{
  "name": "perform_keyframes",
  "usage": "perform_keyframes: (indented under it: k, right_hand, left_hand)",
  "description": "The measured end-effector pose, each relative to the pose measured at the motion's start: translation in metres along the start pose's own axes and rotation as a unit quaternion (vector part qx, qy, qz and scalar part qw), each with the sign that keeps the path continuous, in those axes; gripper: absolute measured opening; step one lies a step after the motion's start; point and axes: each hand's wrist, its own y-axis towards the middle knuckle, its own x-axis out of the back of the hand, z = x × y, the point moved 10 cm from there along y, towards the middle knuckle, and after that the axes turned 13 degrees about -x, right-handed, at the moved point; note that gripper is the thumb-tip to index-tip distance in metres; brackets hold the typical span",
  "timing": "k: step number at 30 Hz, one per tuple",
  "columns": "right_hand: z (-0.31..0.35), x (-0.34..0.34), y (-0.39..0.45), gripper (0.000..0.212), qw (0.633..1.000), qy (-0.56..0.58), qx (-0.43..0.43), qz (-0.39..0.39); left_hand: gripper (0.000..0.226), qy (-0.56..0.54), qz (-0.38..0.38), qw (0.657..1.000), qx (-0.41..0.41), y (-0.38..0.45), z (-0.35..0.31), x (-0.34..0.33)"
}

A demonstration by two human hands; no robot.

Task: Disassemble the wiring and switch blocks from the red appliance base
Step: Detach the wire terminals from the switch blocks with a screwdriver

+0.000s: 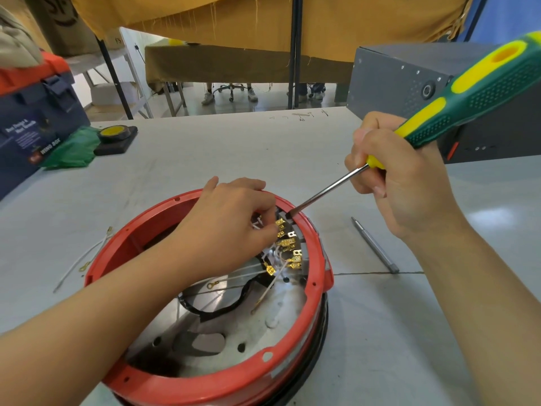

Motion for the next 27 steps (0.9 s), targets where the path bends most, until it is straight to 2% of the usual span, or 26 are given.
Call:
perform_keyframes:
  k: [6,13,20,23,27]
  right_hand:
    - [0.004,-0.01,0.003,0.035,1.0,-0.018,0.007,0.025]
    - [0.017,-0.026,0.004,0.031,0.992,-0.109,0.016,0.061]
    - [0.033,-0.063,0.003,0.027,0.962,-0.242,0.054,0.112]
    - [0.036,-0.077,0.004,0.032,0.947,-0.285,0.066,0.131]
    - [0.033,-0.087,0.012,0.039,0.935,-0.316,0.05,0.156]
  left_hand:
    - [0.026,0.001,-0.018,1.0,-0.014,0.0,-0.001,0.001]
    - [0.022,-0.009,-0.036,0.999,-0.026,0.0,-0.002,0.003]
    - [0.023,-0.003,-0.035,0.999,-0.025,0.001,-0.002,0.003]
    - [0.03,-0.002,-0.037,0.999,-0.03,0.001,-0.003,0.003]
    - [0.029,-0.009,-0.035,0.999,-0.032,0.001,-0.004,0.004]
